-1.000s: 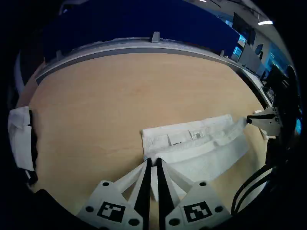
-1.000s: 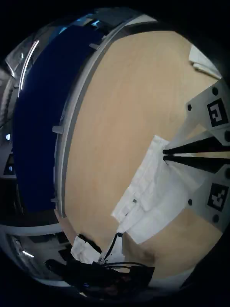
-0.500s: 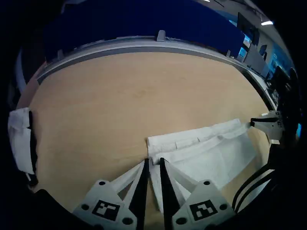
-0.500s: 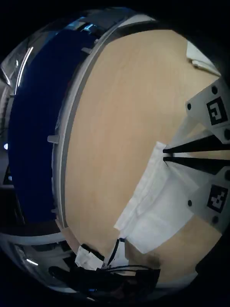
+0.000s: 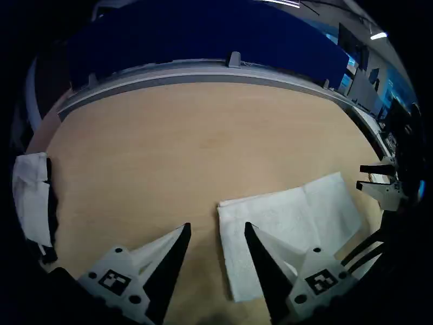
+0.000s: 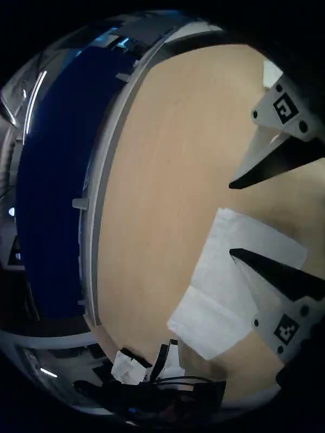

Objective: Fold towel

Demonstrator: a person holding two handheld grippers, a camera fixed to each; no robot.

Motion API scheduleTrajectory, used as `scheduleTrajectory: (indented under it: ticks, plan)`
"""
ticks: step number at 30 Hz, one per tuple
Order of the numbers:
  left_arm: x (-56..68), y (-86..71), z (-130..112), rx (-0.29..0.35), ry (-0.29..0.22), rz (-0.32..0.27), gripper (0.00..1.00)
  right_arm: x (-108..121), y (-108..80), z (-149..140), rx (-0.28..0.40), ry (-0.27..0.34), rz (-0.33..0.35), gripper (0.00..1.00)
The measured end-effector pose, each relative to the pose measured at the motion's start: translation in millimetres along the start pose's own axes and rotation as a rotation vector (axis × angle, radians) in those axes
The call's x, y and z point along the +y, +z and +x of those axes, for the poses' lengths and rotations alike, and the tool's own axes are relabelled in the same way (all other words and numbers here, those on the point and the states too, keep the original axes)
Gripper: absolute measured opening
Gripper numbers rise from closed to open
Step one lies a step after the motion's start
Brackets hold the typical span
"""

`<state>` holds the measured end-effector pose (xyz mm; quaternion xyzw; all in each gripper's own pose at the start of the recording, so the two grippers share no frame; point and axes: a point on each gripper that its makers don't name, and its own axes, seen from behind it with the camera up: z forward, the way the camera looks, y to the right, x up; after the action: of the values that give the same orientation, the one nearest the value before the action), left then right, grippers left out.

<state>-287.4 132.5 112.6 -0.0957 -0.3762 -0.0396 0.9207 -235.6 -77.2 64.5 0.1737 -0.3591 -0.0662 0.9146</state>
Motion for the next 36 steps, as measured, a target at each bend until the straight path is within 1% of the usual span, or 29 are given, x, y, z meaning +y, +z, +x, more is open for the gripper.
scheduleTrajectory:
  ticks: [1, 3, 9, 12, 18, 28, 31, 36]
  plan:
    - [0.2, -0.6, -0.3, 0.000, 0.003, -0.002, 0.83, -0.2, -0.6, -0.1, 0.000, 0.001, 0.002, 0.87]
    - [0.6, -1.5, -0.8, 0.001, 0.008, -0.005, 0.87, -0.8, -1.7, -0.3, 0.001, 0.003, 0.006, 0.87]
    - [0.3, -6.9, -4.3, 0.001, 0.030, -0.003, 0.87, -2.2, -7.0, -1.4, 0.003, 0.009, 0.008, 0.87]
    - [0.9, -12.2, -7.0, 0.002, 0.027, -0.005, 0.88, -3.5, -11.6, -2.3, 0.005, 0.011, 0.011, 0.87]
    - [-1.3, -25.7, -17.1, 0.002, 0.014, -0.001, 0.88, -5.8, -24.4, -8.7, 0.007, 0.006, 0.008, 0.87]
    - [-5.8, -53.7, -48.2, -0.012, -0.028, 0.011, 0.88, -8.9, -50.4, -26.2, 0.006, 0.004, 0.001, 0.87]
    - [-7.5, -59.0, -54.4, -0.012, -0.043, 0.014, 0.88, -9.6, -55.6, -29.8, 0.008, 0.009, -0.004, 0.87]
    - [-9.5, -62.9, -57.7, -0.009, -0.054, 0.017, 0.88, -11.1, -57.9, -32.2, 0.010, 0.016, -0.002, 0.87]
